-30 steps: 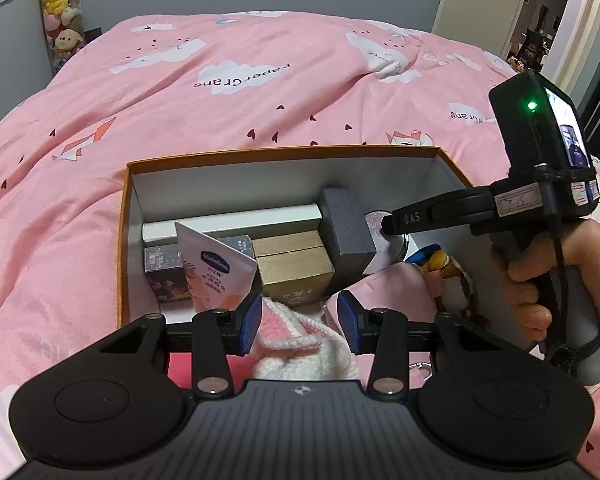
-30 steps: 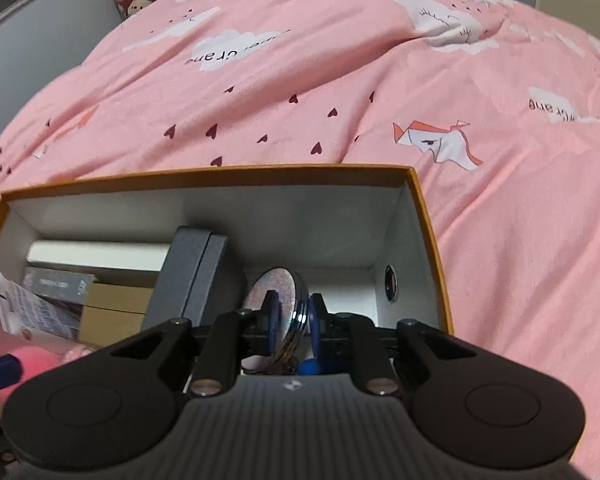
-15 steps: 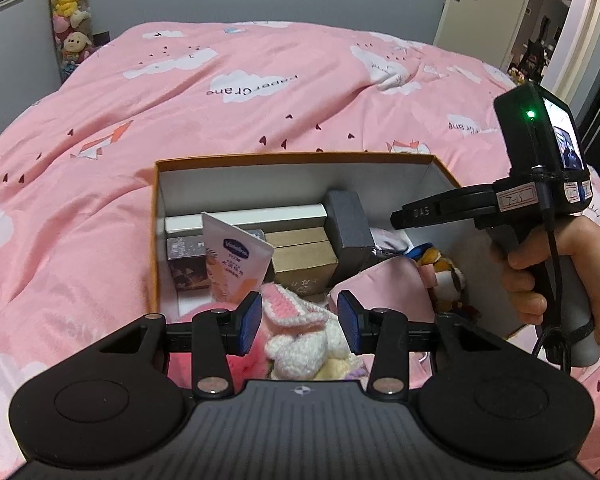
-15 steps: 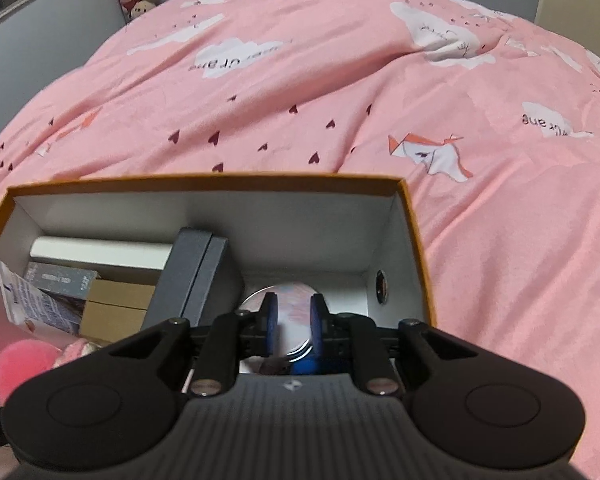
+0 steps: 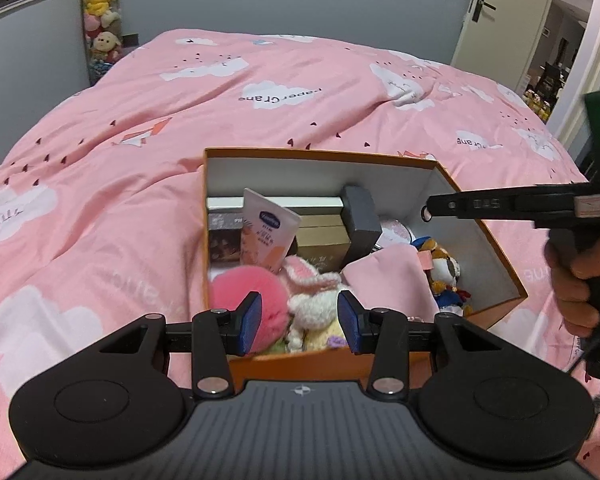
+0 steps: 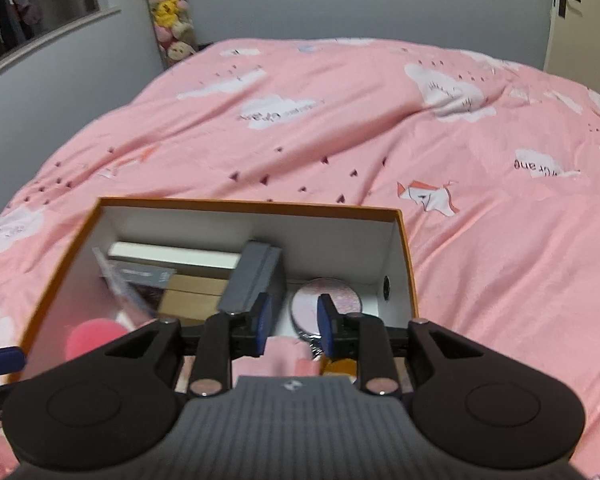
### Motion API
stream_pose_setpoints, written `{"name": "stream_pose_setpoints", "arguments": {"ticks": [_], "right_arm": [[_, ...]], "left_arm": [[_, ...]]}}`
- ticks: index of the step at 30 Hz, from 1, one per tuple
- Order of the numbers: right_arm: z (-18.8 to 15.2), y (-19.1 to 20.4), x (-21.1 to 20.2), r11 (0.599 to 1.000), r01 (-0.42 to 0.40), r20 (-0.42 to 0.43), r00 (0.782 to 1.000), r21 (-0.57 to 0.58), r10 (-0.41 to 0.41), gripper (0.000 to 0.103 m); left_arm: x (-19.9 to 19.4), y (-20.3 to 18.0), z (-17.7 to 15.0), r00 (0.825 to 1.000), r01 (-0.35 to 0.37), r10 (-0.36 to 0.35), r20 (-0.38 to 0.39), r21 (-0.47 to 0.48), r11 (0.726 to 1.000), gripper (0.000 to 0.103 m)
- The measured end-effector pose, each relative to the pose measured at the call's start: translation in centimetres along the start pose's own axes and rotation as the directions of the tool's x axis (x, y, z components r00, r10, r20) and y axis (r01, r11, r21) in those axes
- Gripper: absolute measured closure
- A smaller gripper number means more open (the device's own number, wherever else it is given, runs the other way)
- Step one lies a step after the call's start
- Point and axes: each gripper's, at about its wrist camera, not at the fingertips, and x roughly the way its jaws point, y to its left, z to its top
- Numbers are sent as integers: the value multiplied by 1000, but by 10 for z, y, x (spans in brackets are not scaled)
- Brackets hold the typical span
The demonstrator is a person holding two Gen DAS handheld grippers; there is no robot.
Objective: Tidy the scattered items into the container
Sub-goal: 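Move the left tool to the crocheted fruit toy while the right tool approaches the pink wallet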
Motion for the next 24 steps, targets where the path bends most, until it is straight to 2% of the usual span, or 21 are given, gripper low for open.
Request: {"name": "stream_pose_setpoints", "arguments": {"ticks": [10, 14, 19, 24], "right_arm": [[-29, 19, -64, 998, -52, 92, 994, -41, 55, 62], [-52, 24, -86, 993, -116, 123, 985, -33, 119, 59], [-89, 33, -104, 985, -168, 153, 973, -39, 172, 59], [-124, 36, -93, 979, -204, 103, 974, 17, 201, 58]], "left_arm": [[-34, 4, -26, 999, 0, 1, 33, -29, 1000, 52], [-44, 11, -42, 999, -7, 9, 44, -54, 999, 51], [-41, 28, -69, 1000, -9, 10, 8, -142, 990, 51], [-22, 36, -98, 999, -31, 22, -46, -206, 978, 48]]}}
